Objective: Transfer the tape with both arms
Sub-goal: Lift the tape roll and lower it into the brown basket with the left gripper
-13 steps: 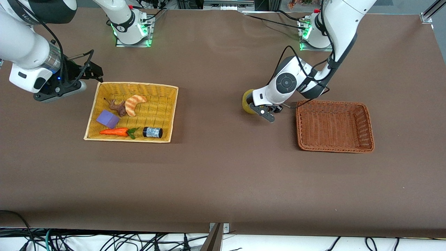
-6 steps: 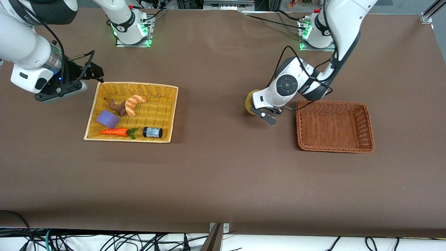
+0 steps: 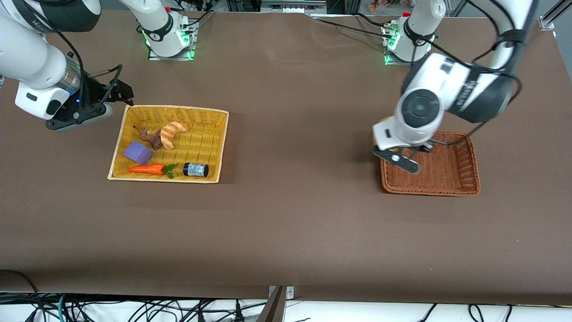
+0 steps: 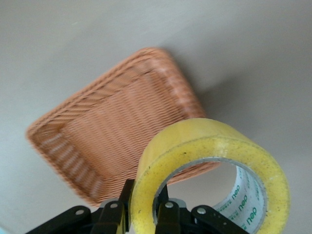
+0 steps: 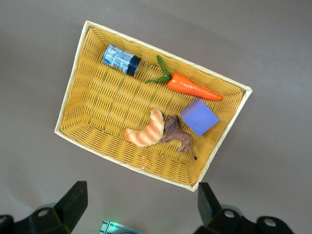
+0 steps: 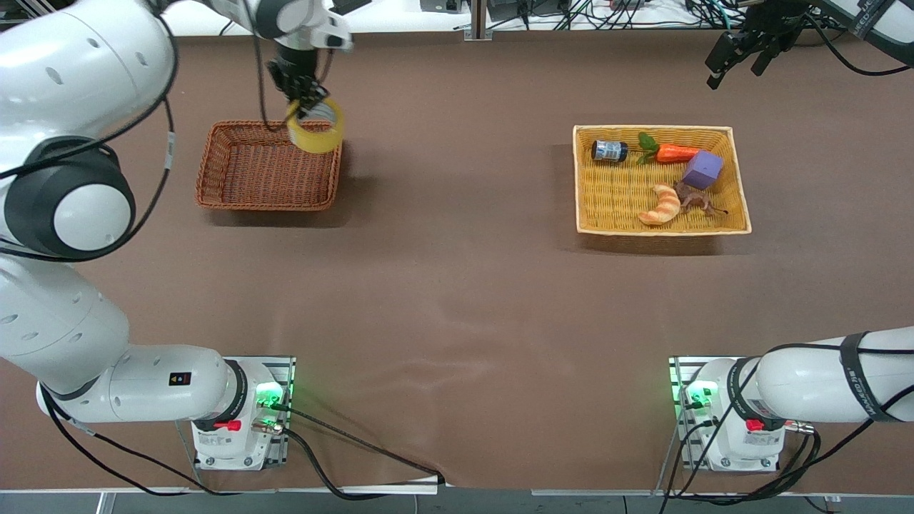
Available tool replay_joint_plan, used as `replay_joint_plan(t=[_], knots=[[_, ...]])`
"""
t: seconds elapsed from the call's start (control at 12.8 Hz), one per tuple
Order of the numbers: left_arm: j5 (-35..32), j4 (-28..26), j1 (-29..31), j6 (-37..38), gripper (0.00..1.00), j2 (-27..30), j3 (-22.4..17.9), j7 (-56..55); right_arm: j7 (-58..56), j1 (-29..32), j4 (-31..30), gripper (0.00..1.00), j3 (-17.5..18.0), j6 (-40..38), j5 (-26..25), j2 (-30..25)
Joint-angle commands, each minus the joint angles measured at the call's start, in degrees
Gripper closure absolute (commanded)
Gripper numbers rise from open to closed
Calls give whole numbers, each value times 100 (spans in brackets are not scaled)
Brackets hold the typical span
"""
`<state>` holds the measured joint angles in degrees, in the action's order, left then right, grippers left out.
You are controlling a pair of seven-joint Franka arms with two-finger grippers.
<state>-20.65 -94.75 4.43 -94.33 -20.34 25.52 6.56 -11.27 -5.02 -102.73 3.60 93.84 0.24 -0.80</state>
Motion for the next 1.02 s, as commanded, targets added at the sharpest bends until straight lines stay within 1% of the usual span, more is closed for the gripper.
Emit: replay_joint_plan(t=[0.0,0.16,0.31,0.39,0.47,0.55,0.7,0.86,0.94], knots=[[-150,19,707,-407,100,-548,68,1360,-86,9,-256,0,0,134,2,-219],[-168,-105,1015,-893,100,-926,59,2031,-86,9,-256,0,0,143,-6,-219],[-168,-105,1025,-1017,100,-1287,59,2157,-25,9,-256,0,0,169,-6,-219],[-168,-114,1016,-1026,88,-1393,59,2157,-16,9,-256,0,0,196,-6,-228],[-168,-96,999,-1044,27,-1402,67,2157,-16,9,-256,0,0,231,-6,-219],[-168,-79,1016,-1061,0,-1359,76,2157,-16,9,-256,0,0,248,-6,-228],[-89,-8,1008,-948,0,-948,242,2053,-7,9,-256,0,0,292,-6,-219],[25,166,1034,-877,0,-683,287,1982,-7,9,-239,0,0,354,-6,-228],[287,272,1043,-703,0,-482,287,1807,-7,9,-247,0,0,363,-24,-228]])
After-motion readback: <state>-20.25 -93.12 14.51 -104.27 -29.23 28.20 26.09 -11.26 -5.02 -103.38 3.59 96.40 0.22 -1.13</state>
